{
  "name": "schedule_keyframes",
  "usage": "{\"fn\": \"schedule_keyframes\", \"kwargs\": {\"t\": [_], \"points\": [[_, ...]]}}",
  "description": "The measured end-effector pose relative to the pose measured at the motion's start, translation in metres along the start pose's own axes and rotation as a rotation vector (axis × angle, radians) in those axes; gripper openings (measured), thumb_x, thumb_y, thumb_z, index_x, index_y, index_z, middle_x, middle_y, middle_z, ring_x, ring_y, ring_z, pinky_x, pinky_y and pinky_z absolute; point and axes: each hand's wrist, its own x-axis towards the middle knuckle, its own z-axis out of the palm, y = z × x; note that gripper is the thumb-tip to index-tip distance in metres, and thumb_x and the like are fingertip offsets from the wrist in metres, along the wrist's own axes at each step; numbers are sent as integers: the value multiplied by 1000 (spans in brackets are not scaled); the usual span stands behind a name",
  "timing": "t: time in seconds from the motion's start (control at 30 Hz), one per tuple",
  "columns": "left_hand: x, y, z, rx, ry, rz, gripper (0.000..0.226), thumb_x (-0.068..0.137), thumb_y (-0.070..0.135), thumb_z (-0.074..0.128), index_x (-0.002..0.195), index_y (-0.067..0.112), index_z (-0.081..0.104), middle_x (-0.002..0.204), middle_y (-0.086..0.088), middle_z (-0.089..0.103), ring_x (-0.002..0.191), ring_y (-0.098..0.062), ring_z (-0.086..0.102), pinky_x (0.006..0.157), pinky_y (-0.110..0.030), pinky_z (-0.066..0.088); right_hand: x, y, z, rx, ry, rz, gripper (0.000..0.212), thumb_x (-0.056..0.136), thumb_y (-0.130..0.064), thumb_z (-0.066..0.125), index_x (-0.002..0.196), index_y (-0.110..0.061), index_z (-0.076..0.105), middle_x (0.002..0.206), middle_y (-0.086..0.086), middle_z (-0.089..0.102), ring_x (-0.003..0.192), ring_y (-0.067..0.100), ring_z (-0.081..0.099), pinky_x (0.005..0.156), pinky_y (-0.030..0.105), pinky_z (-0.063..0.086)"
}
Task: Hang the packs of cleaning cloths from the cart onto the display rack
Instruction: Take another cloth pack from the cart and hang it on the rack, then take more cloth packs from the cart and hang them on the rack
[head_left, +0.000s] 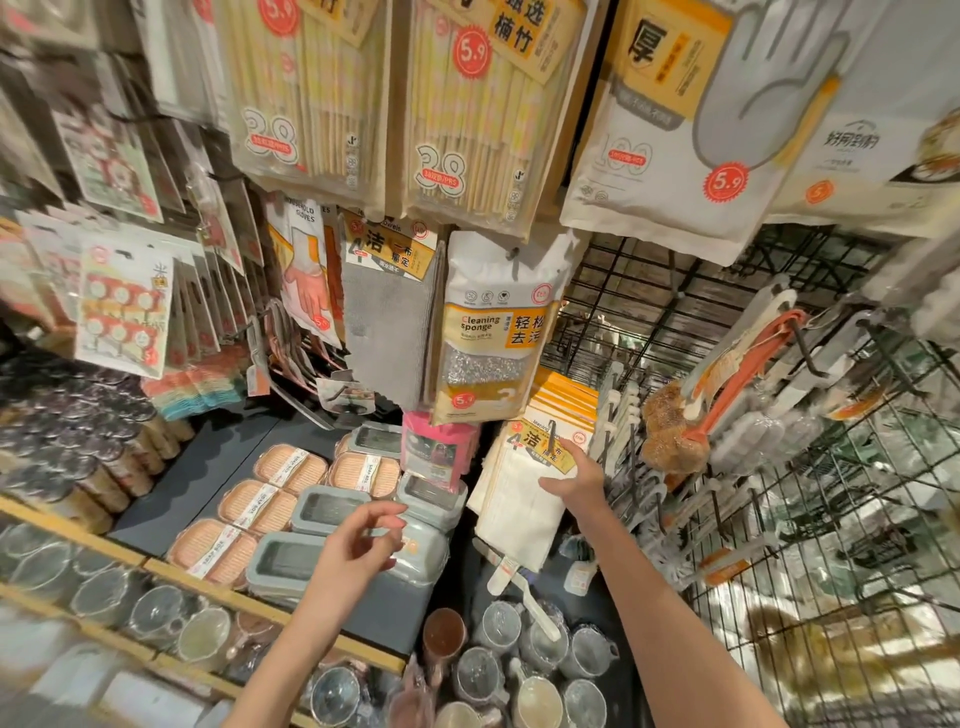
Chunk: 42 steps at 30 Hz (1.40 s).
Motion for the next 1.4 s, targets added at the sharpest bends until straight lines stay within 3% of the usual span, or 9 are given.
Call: {"fn": "schedule_keyframes", "kwargs": {"t": [0.23,0.4,0.7,0.8,0.9,0.97,1.13,1.27,1.4], "points": [[-17,5,-4,92,58,65,20,93,7,59,108,19,64,102,-3,70,93,-25,63,83,-33,51,-35,-7,-1,-82,-48,-92,62,86,-13,65,142,-16,37,150,9,25,140,24,21,112,34,19],[-51,11,-4,133,180,123,29,92,4,57,106,30,62,98,16,71,93,0,64,81,-20,50,-80,-24,17,-96,-244,-266,51,91,-19,59,138,-18,39,142,-1,40,134,16,34,106,28,30],[-158,-9,-57,218,515,114,35,93,1,53,111,31,58,112,6,65,96,2,61,82,-12,48,-166,-53,118,-305,-677,-548,46,94,-31,54,137,-20,41,139,-2,44,128,17,41,94,22,33],[-202,-18,-86,191,678,81,34,93,2,56,108,32,59,113,7,65,106,-8,60,85,-15,47,-207,-62,160,-333,-801,-628,47,94,-32,54,137,-20,40,142,-1,42,130,16,40,93,21,32],[-244,-23,-113,167,847,61,28,85,17,61,112,25,60,113,4,66,105,-11,61,92,-26,47,-253,-73,195,-388,-903,-735,52,93,-37,54,140,-21,37,145,0,40,134,17,37,104,28,34],[-269,-25,-131,167,937,63,38,77,25,56,115,23,59,114,3,64,102,0,59,91,-19,45,-282,-83,218,-381,-954,-806,59,91,-37,57,142,-22,33,147,2,38,136,18,34,111,36,31],[-331,-43,-187,202,1147,43,40,70,46,56,109,39,52,112,20,58,101,16,53,90,-9,39,-358,-104,277,-408,-1073,-942,63,90,-33,59,144,-15,30,149,4,34,138,19,28,111,28,21],[-373,-55,-235,111,1330,44,35,86,8,66,119,14,55,118,1,58,105,-2,52,89,-5,37,-416,-108,333,-455,-1156,-1079,82,80,-62,51,143,-12,32,148,6,35,139,20,27,115,36,24],[-412,-64,-297,45,1455,32,40,90,-1,60,127,8,52,122,0,53,114,-11,47,101,-26,38,-477,-120,395,-461,-1208,-1218,70,90,-45,56,146,-16,26,152,2,28,143,16,18,115,28,14]]}}
